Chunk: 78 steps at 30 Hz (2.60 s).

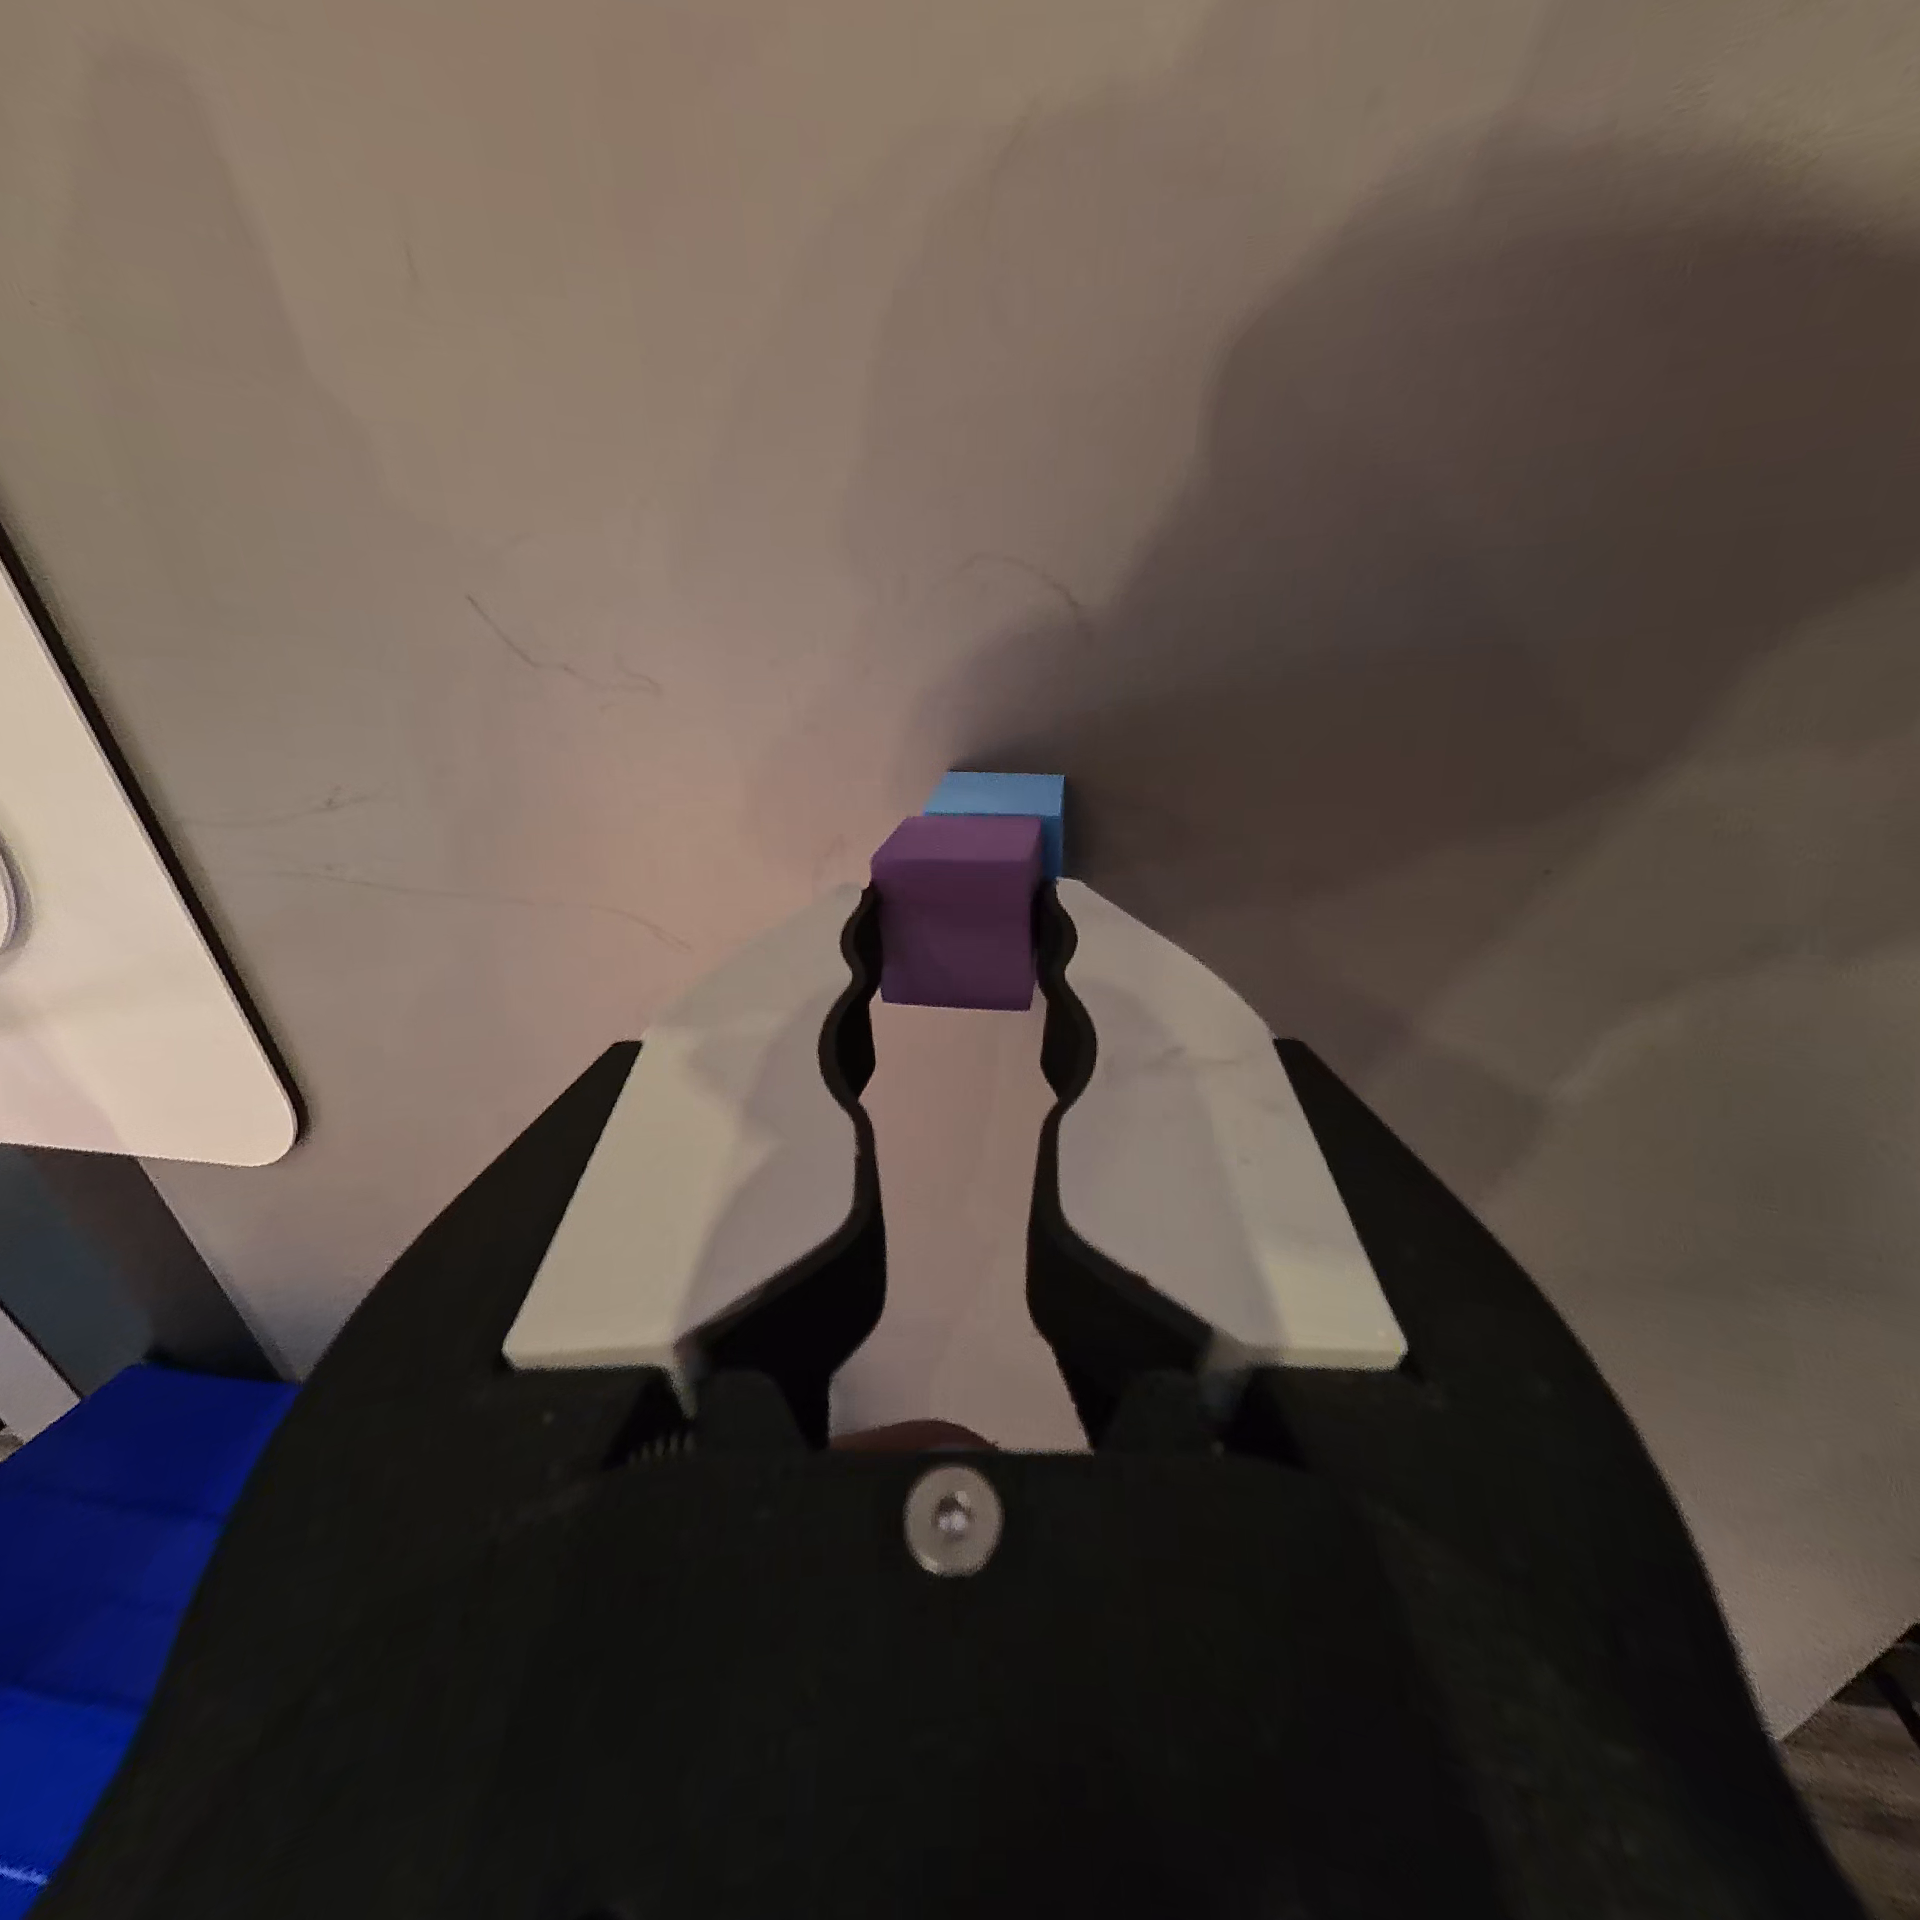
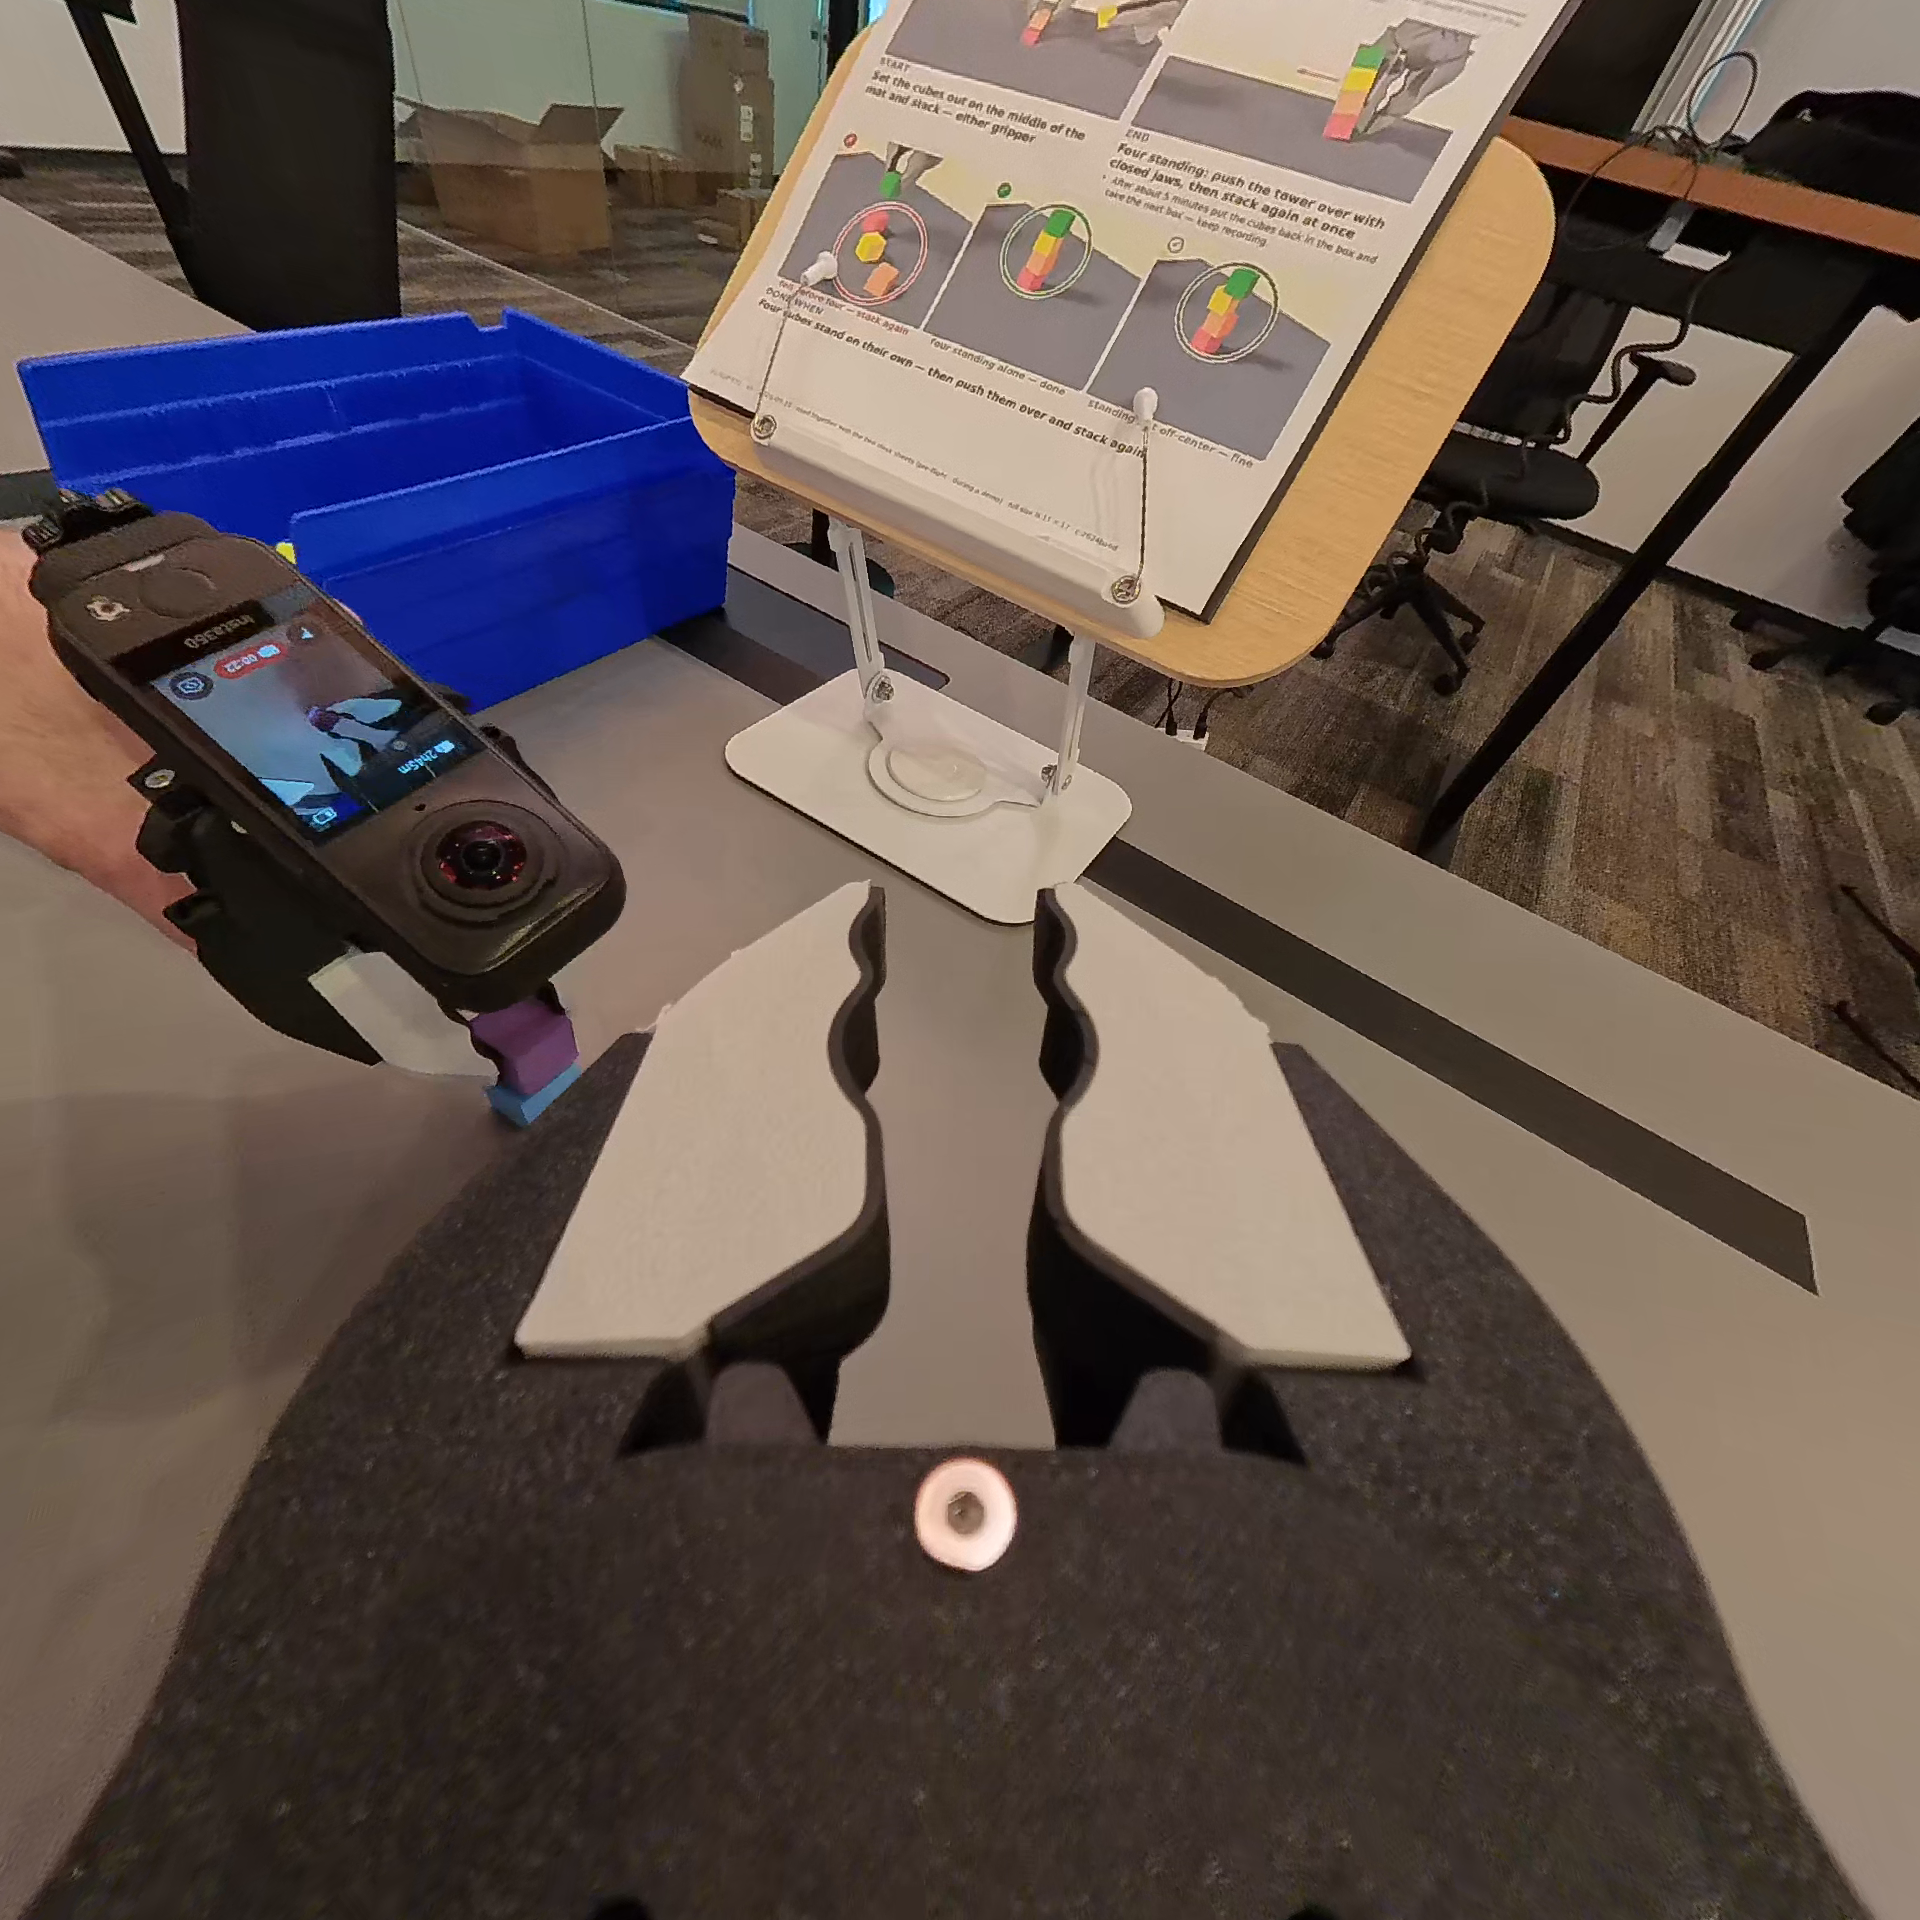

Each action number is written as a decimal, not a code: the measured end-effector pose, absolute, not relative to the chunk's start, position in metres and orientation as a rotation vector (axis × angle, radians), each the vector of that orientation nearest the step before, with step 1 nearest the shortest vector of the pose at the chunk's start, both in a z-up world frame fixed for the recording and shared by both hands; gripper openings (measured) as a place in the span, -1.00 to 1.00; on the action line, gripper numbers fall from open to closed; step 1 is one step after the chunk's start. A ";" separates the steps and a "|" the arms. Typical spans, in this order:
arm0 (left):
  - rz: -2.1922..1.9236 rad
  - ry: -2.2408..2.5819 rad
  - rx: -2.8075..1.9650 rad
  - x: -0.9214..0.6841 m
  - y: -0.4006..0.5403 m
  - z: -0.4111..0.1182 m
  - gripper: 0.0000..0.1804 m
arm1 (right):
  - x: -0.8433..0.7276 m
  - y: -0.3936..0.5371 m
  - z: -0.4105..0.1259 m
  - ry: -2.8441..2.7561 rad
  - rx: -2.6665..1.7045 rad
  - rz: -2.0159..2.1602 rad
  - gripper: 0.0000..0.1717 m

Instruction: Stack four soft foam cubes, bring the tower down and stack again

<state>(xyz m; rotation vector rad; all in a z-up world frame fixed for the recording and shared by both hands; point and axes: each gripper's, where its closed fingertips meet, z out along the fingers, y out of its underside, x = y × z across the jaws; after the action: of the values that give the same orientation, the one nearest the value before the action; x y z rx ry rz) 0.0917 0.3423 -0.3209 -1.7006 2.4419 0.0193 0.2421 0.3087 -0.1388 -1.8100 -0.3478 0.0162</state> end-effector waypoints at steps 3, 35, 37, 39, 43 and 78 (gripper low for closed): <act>0.008 2.446 -1.699 0.091 0.339 -0.320 -0.69 | 0.242 0.309 -0.139 -0.349 -1.810 0.017 -0.69; -0.048 2.411 -1.715 0.088 0.342 -0.315 -0.40 | 0.243 0.307 -0.136 -0.345 -1.807 0.017 -0.69; -0.081 2.389 -1.731 0.086 0.342 -0.308 -0.33 | 0.243 0.307 -0.136 -0.344 -1.807 0.018 -0.69; -0.089 2.360 -1.729 0.083 0.346 -0.299 -0.29 | 0.244 0.307 -0.136 -0.344 -1.808 0.017 -0.69; -0.130 2.287 -1.727 0.075 0.349 -0.275 -0.24 | 0.244 0.308 -0.137 -0.341 -1.810 0.018 -0.69; 0.331 1.725 -2.306 -0.182 0.568 -0.281 -0.50 | 0.214 0.323 -0.174 -0.413 -1.892 0.062 -0.69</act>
<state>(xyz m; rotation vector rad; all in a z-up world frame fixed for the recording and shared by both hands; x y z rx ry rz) -0.1825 0.5683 -0.2807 -2.3058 1.7246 0.3305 0.2142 0.3229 -0.1743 -1.8917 -0.4135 0.0624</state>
